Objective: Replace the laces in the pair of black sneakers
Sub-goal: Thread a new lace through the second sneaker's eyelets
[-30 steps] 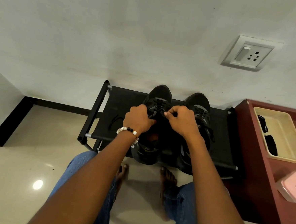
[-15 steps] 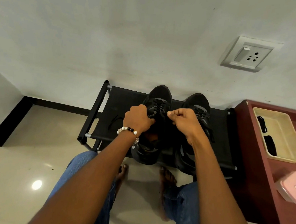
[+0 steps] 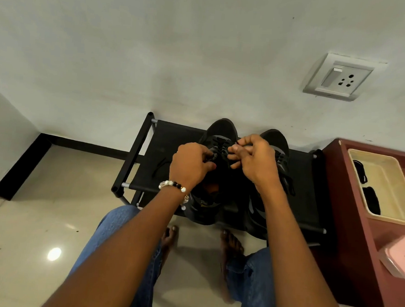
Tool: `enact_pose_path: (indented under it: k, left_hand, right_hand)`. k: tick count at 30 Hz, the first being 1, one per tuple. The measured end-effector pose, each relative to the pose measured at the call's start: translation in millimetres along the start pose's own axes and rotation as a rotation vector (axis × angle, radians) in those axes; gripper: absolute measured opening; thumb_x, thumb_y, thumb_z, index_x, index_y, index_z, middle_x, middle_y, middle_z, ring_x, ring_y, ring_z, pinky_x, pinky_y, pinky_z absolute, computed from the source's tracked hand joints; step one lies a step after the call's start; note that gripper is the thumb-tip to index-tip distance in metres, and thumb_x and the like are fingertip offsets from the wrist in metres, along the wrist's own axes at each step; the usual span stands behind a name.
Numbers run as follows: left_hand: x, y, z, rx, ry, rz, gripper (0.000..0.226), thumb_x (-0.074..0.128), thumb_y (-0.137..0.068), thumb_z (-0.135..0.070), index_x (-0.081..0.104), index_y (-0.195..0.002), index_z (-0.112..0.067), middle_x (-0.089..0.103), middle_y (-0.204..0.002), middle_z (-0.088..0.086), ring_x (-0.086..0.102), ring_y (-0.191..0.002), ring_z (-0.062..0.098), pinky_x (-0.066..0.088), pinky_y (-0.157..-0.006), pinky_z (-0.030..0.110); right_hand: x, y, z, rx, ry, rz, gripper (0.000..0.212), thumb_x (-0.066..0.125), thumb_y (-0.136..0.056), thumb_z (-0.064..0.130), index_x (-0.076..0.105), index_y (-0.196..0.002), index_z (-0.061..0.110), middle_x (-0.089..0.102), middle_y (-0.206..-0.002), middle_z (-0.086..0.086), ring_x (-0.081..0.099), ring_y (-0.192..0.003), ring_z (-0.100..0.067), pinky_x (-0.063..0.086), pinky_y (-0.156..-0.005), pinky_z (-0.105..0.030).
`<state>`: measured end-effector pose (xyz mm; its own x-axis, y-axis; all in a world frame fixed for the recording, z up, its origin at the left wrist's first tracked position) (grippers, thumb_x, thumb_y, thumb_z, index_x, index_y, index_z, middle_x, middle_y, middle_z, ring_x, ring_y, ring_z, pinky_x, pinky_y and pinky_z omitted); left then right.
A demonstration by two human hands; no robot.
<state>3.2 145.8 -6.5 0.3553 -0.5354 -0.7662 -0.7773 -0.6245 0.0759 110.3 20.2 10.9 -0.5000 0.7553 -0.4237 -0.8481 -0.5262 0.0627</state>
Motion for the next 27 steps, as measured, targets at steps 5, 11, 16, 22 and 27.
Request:
enact_pose_path:
  k: [5,11,16,22,27]
  left_hand:
    - [0,-1,-1,0.028,-0.008,-0.05,0.027,0.07,-0.085,-0.027,0.072,-0.111,-0.023,0.073,-0.101,0.002,0.067,-0.092,0.019,0.057,-0.079,0.033]
    - [-5,-6,8,-0.049,0.089,-0.032,0.022,0.067,-0.089,-0.025,0.073,-0.109,-0.023,0.071,-0.107,0.0,0.065,-0.098,0.017,0.051,-0.079,0.025]
    - [-6,-9,16,-0.093,0.169,-0.004,0.019,0.068,-0.089,-0.024,0.074,-0.107,-0.024,0.071,-0.105,0.0,0.064,-0.097,0.015,0.054,-0.086,0.031]
    - [-6,-12,20,-0.12,0.22,-0.001,0.017,0.07,-0.087,-0.025,0.075,-0.103,-0.024,0.072,-0.102,-0.001,0.065,-0.096,0.014,0.055,-0.087,0.033]
    - [-6,-11,19,-0.115,0.222,-0.002,0.017,0.071,-0.087,-0.023,0.075,-0.103,-0.023,0.072,-0.102,-0.001,0.066,-0.096,0.014,0.055,-0.085,0.031]
  right_hand:
    - [6,3,3,-0.113,0.209,-0.011,0.01,0.077,-0.081,0.011,0.076,-0.091,0.009,0.072,-0.081,-0.001,0.061,-0.065,-0.003,0.054,-0.067,-0.02]
    - [25,4,15,-0.207,0.483,0.057,0.017,0.073,-0.086,0.017,0.077,-0.1,0.009,0.075,-0.092,-0.008,0.068,-0.086,-0.018,0.054,-0.084,-0.028]
    - [44,4,24,-0.246,0.727,0.073,0.019,0.061,-0.091,0.018,0.076,-0.093,0.006,0.07,-0.093,-0.011,0.065,-0.087,-0.026,0.055,-0.077,-0.036]
    - [51,-2,20,-0.179,0.743,0.022,0.021,0.056,-0.093,0.015,0.073,-0.09,0.003,0.067,-0.09,-0.013,0.063,-0.079,-0.025,0.05,-0.065,-0.029]
    - [58,-2,22,-0.169,0.811,0.021,0.018,0.055,-0.097,0.016,0.069,-0.099,0.004,0.065,-0.101,-0.012,0.063,-0.091,-0.025,0.039,-0.065,-0.024]
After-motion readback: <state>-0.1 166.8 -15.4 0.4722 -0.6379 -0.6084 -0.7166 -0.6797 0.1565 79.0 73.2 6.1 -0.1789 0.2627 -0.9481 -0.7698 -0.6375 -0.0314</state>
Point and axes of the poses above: each hand's wrist, its own y-axis away from the middle knuckle, its own x-axis out of the palm, z = x × y, the point moved 8 cm from there along -y, towards the middle knuckle
